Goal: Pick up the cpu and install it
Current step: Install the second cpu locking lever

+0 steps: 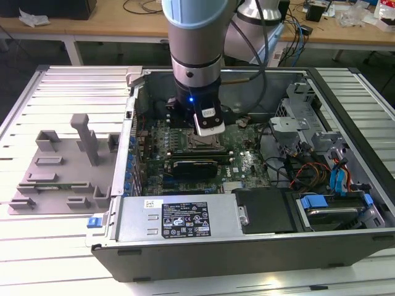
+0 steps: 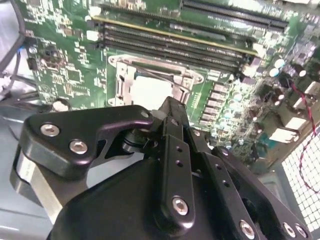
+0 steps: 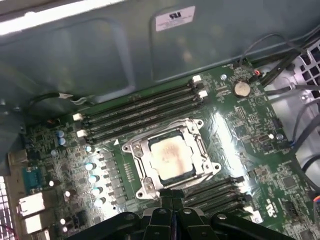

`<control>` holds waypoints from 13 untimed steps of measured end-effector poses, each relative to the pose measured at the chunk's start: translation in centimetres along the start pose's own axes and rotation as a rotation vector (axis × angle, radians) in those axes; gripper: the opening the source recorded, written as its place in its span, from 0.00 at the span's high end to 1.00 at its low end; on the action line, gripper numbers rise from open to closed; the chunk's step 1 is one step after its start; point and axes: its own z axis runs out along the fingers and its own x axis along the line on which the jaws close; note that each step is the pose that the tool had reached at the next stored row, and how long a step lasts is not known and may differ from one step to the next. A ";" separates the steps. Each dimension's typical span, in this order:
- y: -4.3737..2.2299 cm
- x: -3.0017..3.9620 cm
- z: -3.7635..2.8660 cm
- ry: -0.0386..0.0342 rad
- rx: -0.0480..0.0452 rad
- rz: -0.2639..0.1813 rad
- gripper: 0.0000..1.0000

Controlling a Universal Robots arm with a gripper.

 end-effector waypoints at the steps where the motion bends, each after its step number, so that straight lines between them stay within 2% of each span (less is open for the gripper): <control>1: -0.30 -0.14 -0.03 0.0013 0.0006 0.001 0.89; 4: -0.93 -0.39 0.17 0.0040 0.0015 0.003 0.89; 10: -1.48 -0.47 1.67 0.0076 0.0033 0.009 0.89; 13: -1.64 -0.18 2.18 0.0072 0.0029 0.012 0.89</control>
